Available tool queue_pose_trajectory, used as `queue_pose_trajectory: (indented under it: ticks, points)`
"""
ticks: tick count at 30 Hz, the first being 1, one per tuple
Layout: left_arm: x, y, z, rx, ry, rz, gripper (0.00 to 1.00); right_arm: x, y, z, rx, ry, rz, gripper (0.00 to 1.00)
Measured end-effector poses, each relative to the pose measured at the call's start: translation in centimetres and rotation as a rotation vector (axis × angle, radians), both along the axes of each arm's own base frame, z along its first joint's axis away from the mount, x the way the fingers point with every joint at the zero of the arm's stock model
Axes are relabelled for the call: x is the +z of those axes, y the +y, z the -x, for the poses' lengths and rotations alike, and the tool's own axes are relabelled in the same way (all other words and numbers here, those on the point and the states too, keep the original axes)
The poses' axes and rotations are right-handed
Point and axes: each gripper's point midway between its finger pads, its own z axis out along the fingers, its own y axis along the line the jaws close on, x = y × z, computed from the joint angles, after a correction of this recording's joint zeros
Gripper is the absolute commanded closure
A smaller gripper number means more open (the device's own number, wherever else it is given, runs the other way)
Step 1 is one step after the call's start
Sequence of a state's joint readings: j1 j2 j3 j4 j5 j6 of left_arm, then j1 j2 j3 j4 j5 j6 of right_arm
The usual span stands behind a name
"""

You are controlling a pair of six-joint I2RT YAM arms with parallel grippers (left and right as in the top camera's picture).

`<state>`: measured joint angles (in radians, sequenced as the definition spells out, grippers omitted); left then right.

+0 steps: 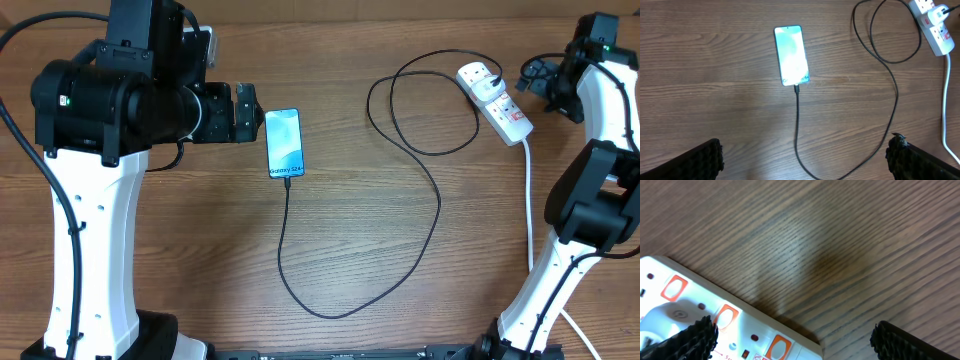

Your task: Plug charger to phone and switch on socket

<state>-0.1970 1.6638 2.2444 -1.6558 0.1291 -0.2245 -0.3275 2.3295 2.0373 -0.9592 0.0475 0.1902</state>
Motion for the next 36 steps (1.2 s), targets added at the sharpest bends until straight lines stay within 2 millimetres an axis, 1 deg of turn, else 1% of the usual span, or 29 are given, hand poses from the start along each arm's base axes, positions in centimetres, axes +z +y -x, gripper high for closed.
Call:
queue_pose_trajectory:
  ticks: [3,11,29,36]
  points:
    - [0.0,0.0,-0.1,0.0,-0.003,0.001,0.0,-0.8,0.2,0.3,-0.007,0.014,-0.012,0.0]
    - [0.0,0.0,-0.1,0.0,-0.003,0.001,0.01,-2.9,0.9,-0.2,-0.021,0.012,-0.074,0.0]
    - [0.0,0.0,-0.1,0.0,-0.003,0.001,0.0,-3.2,1.3,-0.4,-0.058,0.001,-0.108,0.0]
    - [0.0,0.0,-0.1,0.0,-0.003,0.001,0.01,-4.4,1.3,-0.1,-0.068,0.026,-0.119,0.0]
